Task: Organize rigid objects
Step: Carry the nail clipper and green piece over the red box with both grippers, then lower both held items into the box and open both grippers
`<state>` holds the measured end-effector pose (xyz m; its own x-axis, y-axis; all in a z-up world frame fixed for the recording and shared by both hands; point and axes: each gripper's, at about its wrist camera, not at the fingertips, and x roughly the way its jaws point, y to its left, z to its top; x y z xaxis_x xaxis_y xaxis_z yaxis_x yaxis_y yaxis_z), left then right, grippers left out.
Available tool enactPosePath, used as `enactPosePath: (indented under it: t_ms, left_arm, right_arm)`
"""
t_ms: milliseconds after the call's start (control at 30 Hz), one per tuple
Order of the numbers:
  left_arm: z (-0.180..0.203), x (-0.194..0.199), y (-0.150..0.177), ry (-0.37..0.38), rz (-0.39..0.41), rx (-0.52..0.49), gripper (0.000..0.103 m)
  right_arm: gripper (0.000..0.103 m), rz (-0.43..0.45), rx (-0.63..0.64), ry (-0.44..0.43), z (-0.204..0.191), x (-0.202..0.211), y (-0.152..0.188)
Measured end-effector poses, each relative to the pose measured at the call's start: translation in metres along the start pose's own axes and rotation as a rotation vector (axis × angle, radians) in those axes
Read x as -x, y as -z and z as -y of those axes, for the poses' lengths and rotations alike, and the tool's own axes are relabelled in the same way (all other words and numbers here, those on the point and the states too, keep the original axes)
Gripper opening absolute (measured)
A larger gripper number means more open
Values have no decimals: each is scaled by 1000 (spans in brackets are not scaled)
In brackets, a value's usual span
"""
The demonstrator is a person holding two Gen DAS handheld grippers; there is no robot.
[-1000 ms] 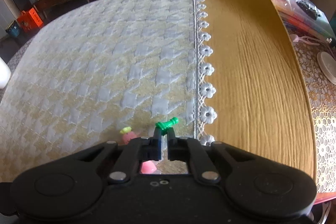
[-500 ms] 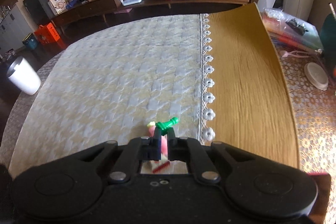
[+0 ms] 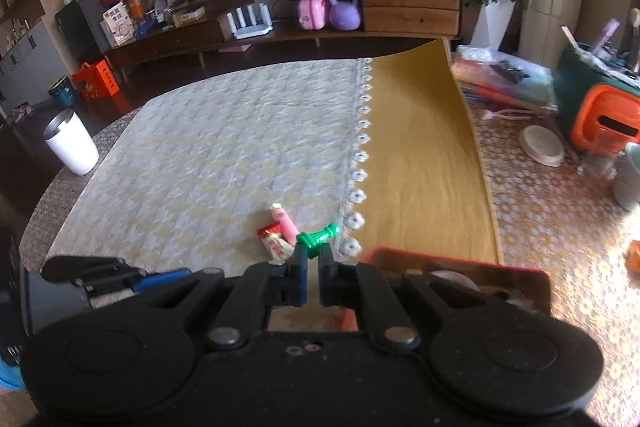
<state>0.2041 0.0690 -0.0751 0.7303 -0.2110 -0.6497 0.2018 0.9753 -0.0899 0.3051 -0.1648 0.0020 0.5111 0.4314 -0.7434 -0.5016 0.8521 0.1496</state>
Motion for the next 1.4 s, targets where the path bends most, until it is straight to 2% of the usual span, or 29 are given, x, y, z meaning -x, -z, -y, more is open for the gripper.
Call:
enactPosePath:
  t_ms: [300,600,967,1167,1400]
  left_arm:
    - [36,14,-25,27,7,-16,11]
    - [74,5,-57,56,17,-76,11]
    - [103,-45,-102,102,-9,-105,11]
    - [123,-78,-111,152,-53,-135,11]
    - [142,-112,-127,210,-69,-155,11]
  right_arm:
    - [4,43,-60,46,41,46,31]
    - [4,32,-113,69,75,55,65]
    - [4,-7,-71,96,90,35,93]
    - [4,-23,-78,86,100,20,93]
    - [4,-29,-57,96,104,5,88]
